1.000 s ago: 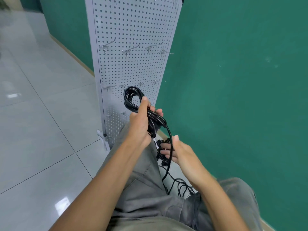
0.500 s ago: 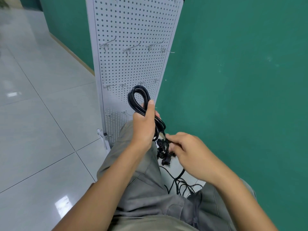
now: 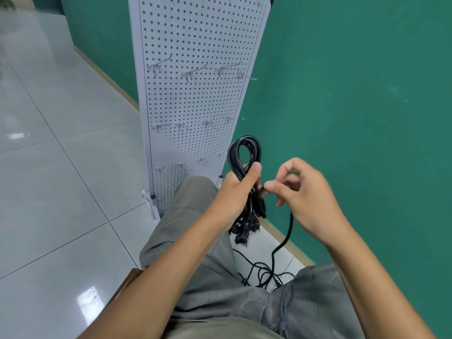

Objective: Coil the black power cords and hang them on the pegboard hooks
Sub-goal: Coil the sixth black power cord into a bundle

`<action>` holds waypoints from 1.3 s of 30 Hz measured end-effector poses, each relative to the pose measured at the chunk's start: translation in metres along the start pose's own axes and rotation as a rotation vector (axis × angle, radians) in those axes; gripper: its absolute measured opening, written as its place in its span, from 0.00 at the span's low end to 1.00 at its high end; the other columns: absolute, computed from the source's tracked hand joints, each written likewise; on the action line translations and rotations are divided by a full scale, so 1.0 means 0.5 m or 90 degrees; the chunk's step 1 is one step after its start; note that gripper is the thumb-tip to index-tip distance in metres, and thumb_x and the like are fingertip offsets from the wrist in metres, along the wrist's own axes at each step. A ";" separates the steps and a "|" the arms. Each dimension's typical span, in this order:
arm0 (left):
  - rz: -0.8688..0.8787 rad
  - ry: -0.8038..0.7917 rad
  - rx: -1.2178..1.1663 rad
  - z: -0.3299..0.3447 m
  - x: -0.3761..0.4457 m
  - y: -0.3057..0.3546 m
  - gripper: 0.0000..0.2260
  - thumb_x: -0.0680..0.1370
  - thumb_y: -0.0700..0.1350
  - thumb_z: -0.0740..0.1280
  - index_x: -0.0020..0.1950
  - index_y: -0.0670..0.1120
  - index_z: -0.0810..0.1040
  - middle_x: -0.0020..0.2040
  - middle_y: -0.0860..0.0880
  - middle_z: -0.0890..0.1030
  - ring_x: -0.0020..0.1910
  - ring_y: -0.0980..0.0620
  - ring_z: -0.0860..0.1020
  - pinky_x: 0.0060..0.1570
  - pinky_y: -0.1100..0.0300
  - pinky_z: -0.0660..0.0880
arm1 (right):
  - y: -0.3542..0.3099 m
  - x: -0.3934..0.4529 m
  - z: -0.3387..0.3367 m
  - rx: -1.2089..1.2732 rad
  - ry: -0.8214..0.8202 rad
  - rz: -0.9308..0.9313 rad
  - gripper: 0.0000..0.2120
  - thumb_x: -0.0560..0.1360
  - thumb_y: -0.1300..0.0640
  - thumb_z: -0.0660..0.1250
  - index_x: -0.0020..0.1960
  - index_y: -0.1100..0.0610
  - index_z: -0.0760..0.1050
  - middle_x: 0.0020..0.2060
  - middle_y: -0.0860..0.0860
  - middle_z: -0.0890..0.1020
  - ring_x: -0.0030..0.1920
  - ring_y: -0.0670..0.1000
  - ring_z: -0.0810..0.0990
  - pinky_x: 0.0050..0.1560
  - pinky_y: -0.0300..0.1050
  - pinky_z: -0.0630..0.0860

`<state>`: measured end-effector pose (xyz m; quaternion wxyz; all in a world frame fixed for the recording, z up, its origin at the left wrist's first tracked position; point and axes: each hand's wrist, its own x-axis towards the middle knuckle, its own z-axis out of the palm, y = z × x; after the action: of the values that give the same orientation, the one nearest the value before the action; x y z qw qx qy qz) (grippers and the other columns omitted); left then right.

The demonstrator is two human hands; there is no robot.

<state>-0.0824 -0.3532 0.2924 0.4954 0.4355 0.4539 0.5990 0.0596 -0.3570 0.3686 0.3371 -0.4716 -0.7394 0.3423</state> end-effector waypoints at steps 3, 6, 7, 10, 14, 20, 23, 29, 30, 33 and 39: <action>-0.041 -0.094 -0.069 0.015 -0.013 0.006 0.21 0.80 0.67 0.64 0.39 0.50 0.76 0.33 0.49 0.75 0.35 0.50 0.75 0.42 0.53 0.72 | 0.006 0.007 -0.007 0.039 0.080 0.024 0.19 0.68 0.61 0.81 0.43 0.53 0.70 0.37 0.54 0.83 0.28 0.53 0.76 0.33 0.45 0.74; -0.095 -0.159 -0.172 0.026 -0.024 0.017 0.20 0.76 0.66 0.65 0.39 0.49 0.77 0.32 0.51 0.73 0.33 0.51 0.75 0.37 0.55 0.68 | 0.015 0.007 -0.015 0.072 0.130 0.056 0.22 0.63 0.59 0.84 0.44 0.54 0.71 0.40 0.53 0.78 0.28 0.53 0.73 0.28 0.38 0.71; -0.106 -0.188 -0.199 0.027 -0.025 0.019 0.20 0.76 0.66 0.65 0.39 0.50 0.77 0.33 0.51 0.73 0.33 0.51 0.75 0.38 0.55 0.68 | 0.018 0.006 -0.016 0.082 0.140 0.063 0.21 0.63 0.58 0.84 0.45 0.55 0.72 0.41 0.53 0.77 0.28 0.52 0.72 0.27 0.38 0.71; -0.116 -0.260 -0.252 0.022 -0.030 0.023 0.16 0.77 0.63 0.65 0.41 0.52 0.81 0.37 0.51 0.73 0.38 0.51 0.77 0.45 0.54 0.72 | 0.024 0.001 -0.020 0.136 0.163 0.096 0.19 0.67 0.59 0.82 0.48 0.58 0.73 0.44 0.54 0.75 0.27 0.48 0.70 0.28 0.36 0.71; -0.131 -0.315 -0.237 0.015 -0.029 0.024 0.09 0.79 0.55 0.69 0.49 0.50 0.82 0.40 0.50 0.72 0.40 0.49 0.76 0.48 0.52 0.74 | 0.034 -0.008 -0.019 0.199 0.145 0.138 0.14 0.71 0.60 0.78 0.49 0.58 0.73 0.44 0.55 0.74 0.27 0.46 0.71 0.29 0.35 0.72; -0.140 -0.326 -0.246 0.019 -0.030 0.028 0.10 0.81 0.45 0.65 0.59 0.42 0.73 0.36 0.51 0.70 0.36 0.51 0.76 0.48 0.52 0.73 | 0.051 -0.023 -0.017 0.359 0.053 0.144 0.10 0.76 0.57 0.71 0.53 0.60 0.75 0.44 0.59 0.75 0.36 0.52 0.77 0.34 0.42 0.78; -0.129 -0.296 -0.286 0.009 -0.022 0.037 0.07 0.80 0.44 0.65 0.52 0.44 0.69 0.35 0.51 0.68 0.35 0.52 0.74 0.47 0.53 0.76 | 0.081 -0.038 -0.022 0.321 0.048 0.150 0.09 0.78 0.56 0.70 0.54 0.60 0.78 0.42 0.58 0.81 0.40 0.54 0.77 0.46 0.45 0.77; -0.146 -0.262 -0.252 -0.008 -0.011 0.030 0.08 0.79 0.38 0.66 0.42 0.46 0.70 0.32 0.51 0.67 0.32 0.52 0.72 0.42 0.55 0.76 | 0.096 -0.055 -0.024 0.455 0.104 0.160 0.10 0.72 0.58 0.72 0.50 0.63 0.79 0.38 0.55 0.84 0.40 0.52 0.80 0.51 0.44 0.81; -0.155 -0.275 -0.230 -0.008 -0.011 0.028 0.07 0.79 0.37 0.66 0.43 0.46 0.71 0.32 0.51 0.68 0.32 0.51 0.72 0.42 0.53 0.74 | 0.091 -0.054 -0.024 0.468 0.108 0.150 0.10 0.72 0.59 0.71 0.50 0.64 0.79 0.38 0.55 0.83 0.41 0.52 0.81 0.56 0.47 0.81; -0.154 -0.280 -0.136 -0.005 -0.009 0.019 0.05 0.77 0.39 0.69 0.44 0.46 0.75 0.33 0.50 0.71 0.33 0.50 0.74 0.43 0.53 0.72 | 0.068 -0.050 -0.024 0.464 0.102 0.129 0.12 0.75 0.57 0.69 0.53 0.66 0.78 0.47 0.55 0.85 0.54 0.49 0.84 0.64 0.55 0.79; -0.110 -0.243 -0.028 0.010 -0.011 -0.002 0.10 0.80 0.49 0.71 0.59 0.48 0.84 0.50 0.42 0.84 0.51 0.46 0.81 0.57 0.48 0.77 | 0.037 -0.038 0.006 0.398 0.082 0.108 0.08 0.83 0.56 0.64 0.52 0.57 0.80 0.71 0.50 0.75 0.67 0.45 0.78 0.71 0.54 0.73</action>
<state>-0.0765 -0.3578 0.2923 0.6311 0.4896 0.3744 0.4710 0.0720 -0.3694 0.3485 0.4822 -0.4261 -0.5332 0.5492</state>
